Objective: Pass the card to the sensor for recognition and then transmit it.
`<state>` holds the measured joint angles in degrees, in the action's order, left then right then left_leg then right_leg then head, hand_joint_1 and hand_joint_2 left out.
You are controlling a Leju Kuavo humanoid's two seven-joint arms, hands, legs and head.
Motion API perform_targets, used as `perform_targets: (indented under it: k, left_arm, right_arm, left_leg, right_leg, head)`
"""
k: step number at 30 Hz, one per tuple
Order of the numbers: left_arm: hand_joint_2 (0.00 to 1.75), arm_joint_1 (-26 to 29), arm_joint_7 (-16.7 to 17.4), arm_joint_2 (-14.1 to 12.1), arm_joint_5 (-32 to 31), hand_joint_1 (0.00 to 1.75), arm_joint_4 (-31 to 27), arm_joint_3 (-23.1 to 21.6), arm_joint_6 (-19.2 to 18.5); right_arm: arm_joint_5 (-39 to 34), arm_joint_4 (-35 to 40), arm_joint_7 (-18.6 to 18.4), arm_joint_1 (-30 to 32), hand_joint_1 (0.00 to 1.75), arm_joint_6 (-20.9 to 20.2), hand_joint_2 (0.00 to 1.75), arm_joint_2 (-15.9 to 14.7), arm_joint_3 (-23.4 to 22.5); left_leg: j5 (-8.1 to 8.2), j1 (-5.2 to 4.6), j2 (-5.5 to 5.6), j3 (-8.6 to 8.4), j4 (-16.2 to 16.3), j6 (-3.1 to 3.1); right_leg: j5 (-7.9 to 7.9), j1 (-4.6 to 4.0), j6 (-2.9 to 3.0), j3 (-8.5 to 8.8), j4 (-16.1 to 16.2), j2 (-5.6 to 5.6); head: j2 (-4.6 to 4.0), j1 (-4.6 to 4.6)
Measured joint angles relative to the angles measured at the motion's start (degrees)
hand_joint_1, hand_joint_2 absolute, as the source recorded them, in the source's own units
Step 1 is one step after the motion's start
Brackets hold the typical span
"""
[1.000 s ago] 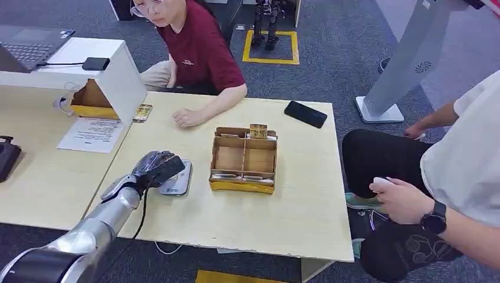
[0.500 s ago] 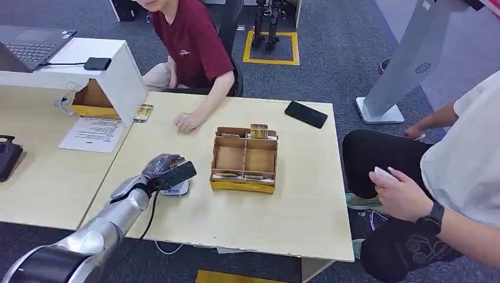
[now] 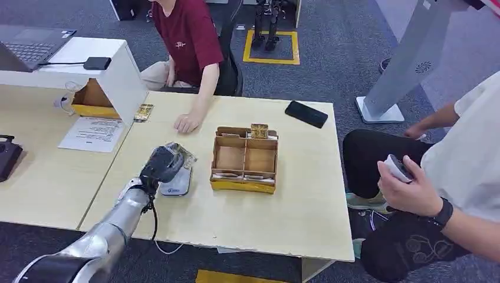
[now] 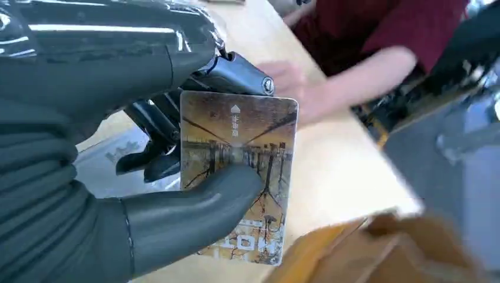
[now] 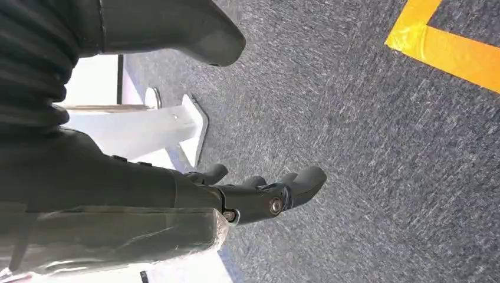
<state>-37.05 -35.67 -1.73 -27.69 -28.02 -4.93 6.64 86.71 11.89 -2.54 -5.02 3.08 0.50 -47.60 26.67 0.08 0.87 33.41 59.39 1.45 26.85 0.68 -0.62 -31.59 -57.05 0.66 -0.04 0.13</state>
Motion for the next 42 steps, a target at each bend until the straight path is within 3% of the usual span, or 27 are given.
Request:
perform_targets:
  k: [5,8,11,15,19,21,22,24,27,31,39,40,42]
  left_arm:
    - [1.75,0.09,0.0,0.61,1.24,1.75,-2.99,4.67,-1.2]
    - [1.75,0.17,-1.59,1.09,5.03,1.75,-4.23,6.92,-0.27]
    - [1.75,0.21,-3.63,1.92,8.21,1.75,-7.31,10.5,3.08]
    - [1.75,0.15,-4.31,2.6,7.16,1.75,-11.54,13.24,9.72]
    - [1.75,-0.03,-4.09,2.78,-1.88,1.75,-14.27,13.79,22.58]
    - [1.75,-0.06,-2.18,2.75,-14.79,1.75,-14.53,13.85,30.53]
    - [1.75,-0.04,-1.25,2.75,-24.35,1.75,-15.27,14.62,32.22]
    - [1.75,-0.08,-1.59,3.24,-35.57,1.75,-16.91,17.49,32.92]
    - [1.75,-0.23,-3.21,4.62,-40.56,1.75,-17.83,21.93,33.07]
    - [1.75,-0.25,-3.32,5.79,-43.61,1.75,-18.79,25.13,33.09]
    - [1.75,-0.35,-3.85,7.21,-43.63,1.75,-19.19,27.75,33.09]
    - [1.75,-0.37,-4.04,7.28,-42.91,0.0,-19.19,27.91,33.09]
    - [1.75,-0.47,-4.15,7.45,-40.93,0.0,-19.08,27.95,33.09]
  right_arm:
    - [0.02,0.0,0.0,-0.02,0.0,0.0,1.75,0.04,-0.04]
    - [0.02,0.0,-0.02,-0.03,0.0,-0.02,1.75,0.04,-0.04]
    - [0.02,0.0,-0.02,-0.05,0.0,0.0,1.75,0.2,0.02]
    - [0.02,0.0,-0.04,-0.14,0.0,0.0,1.75,0.39,0.15]
    - [0.02,0.0,-0.13,-0.29,0.0,0.09,1.75,0.52,0.31]
    - [0.02,0.0,-0.13,-0.32,0.0,0.09,1.75,0.63,0.48]
    - [0.02,0.0,-0.13,-0.32,0.0,0.09,1.75,0.72,0.65]
    - [0.02,0.0,-0.11,-0.38,0.0,0.09,1.75,0.83,1.09]
    - [0.02,0.0,-0.02,-0.4,0.0,0.09,1.75,0.9,1.53]
    - [0.02,0.0,-0.02,-0.44,0.0,0.09,1.75,1.03,1.77]
    - [0.02,0.0,0.04,-0.46,0.0,0.11,1.75,1.29,1.79]
    - [0.02,0.0,0.07,-0.46,0.0,0.11,1.75,1.31,1.79]
    - [0.02,0.0,0.24,-0.46,0.0,0.11,1.75,1.33,1.79]
  left_leg:
    - [0.0,0.0,0.01,0.03,0.0,0.0]
    - [-0.01,0.0,0.01,0.06,0.0,0.01]
    - [-0.01,0.0,-0.02,0.09,0.0,0.01]
    - [-0.01,0.0,-0.01,0.1,0.0,0.01]
    - [-0.01,0.0,-0.01,0.1,0.0,0.01]
    - [-0.02,0.0,-0.01,0.11,0.0,0.01]
    - [-0.02,0.0,0.02,0.13,0.0,0.02]
    - [-0.03,0.0,0.0,0.12,0.0,0.02]
    - [-0.03,0.0,-0.05,0.12,0.0,0.02]
    - [-0.03,0.0,-0.02,0.13,0.01,0.02]
    - [-0.03,0.0,-0.04,0.14,0.0,0.02]
    - [-0.03,0.0,-0.04,0.14,0.0,0.02]
    - [-0.03,0.0,-0.04,0.16,0.0,0.02]
  right_leg:
    - [0.0,0.0,0.0,-0.03,0.0,0.0]
    - [0.0,0.0,0.0,-0.06,0.0,0.0]
    - [-0.01,0.0,0.0,-0.1,0.0,0.03]
    - [-0.01,0.01,0.0,-0.11,0.0,0.01]
    - [-0.01,0.01,0.0,-0.11,0.0,0.01]
    - [-0.01,0.01,0.0,-0.1,0.0,0.01]
    - [-0.01,0.01,0.0,-0.11,0.0,0.0]
    - [-0.01,0.01,0.0,-0.11,0.0,0.01]
    - [-0.03,0.02,0.02,-0.15,0.0,0.07]
    - [-0.03,0.02,0.02,-0.16,0.0,0.04]
    - [-0.03,0.02,0.02,-0.18,0.0,0.06]
    - [-0.03,0.02,0.02,-0.18,0.0,0.06]
    - [-0.03,0.02,0.02,-0.2,0.0,0.05]
  head:
    - [0.0,0.0]
    - [0.0,0.0]
    - [0.0,0.0]
    - [0.0,-0.02]
    - [0.0,0.0]
    - [0.0,-0.02]
    - [0.0,0.02]
    - [0.0,0.02]
    - [0.0,-0.02]
    - [0.0,-0.02]
    - [0.0,0.0]
    - [0.0,0.0]
    - [0.0,0.0]
